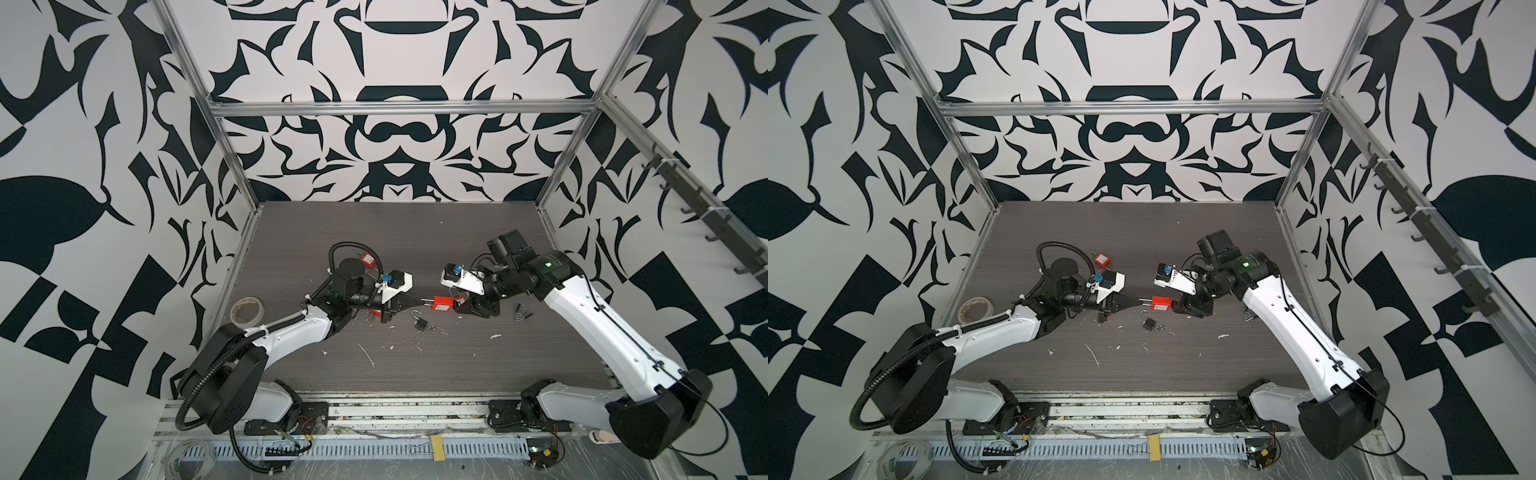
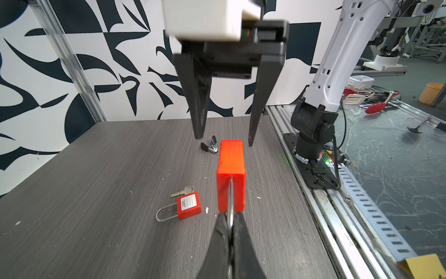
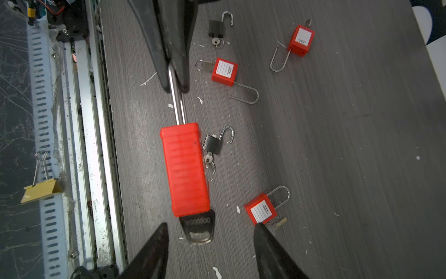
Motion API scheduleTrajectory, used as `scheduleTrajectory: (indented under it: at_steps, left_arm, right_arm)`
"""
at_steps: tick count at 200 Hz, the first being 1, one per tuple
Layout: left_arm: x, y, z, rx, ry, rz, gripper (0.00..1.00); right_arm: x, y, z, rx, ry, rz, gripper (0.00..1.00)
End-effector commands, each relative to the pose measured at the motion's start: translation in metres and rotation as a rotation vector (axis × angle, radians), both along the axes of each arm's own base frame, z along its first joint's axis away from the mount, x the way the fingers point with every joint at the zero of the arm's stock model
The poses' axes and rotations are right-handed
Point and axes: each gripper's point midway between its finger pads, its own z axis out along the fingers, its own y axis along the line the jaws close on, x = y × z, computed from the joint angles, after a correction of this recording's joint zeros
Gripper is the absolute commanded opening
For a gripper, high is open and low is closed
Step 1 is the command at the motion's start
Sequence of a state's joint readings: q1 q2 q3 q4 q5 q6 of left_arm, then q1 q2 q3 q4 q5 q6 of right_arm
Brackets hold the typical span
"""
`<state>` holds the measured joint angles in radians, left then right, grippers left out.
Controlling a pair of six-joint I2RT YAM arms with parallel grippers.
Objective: Lock with the key
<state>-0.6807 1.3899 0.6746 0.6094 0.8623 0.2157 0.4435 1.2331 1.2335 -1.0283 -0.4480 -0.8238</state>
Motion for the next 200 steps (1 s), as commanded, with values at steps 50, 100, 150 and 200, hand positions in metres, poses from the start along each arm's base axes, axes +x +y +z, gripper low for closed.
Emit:
scheduleTrajectory:
  at_steps: [50, 100, 150, 200]
  left_arm:
    - [0.0, -0.004, 0.024, -0.054, -0.033, -0.028, 0.0]
    - [0.005, -0.005, 0.022, -0.048, -0.026, -0.011, 0.0]
    - [0.007, -0.007, 0.024, -0.046, -0.027, -0.01, 0.0]
    - [0.005, -0.008, 0.021, -0.02, -0.017, -0.036, 0.0]
  right_arm:
    - [0.021, 0.001, -0.026, -0.036, -0.032, -0.013, 0.55]
    - [0.035, -0.004, -0.014, -0.014, -0.245, -0.031, 0.57]
    - [-0.019, -0.022, -0.023, -0.094, -0.052, 0.07, 0.59]
    - [-0.01, -0.017, -0.004, -0.045, -0.15, 0.063, 0.48]
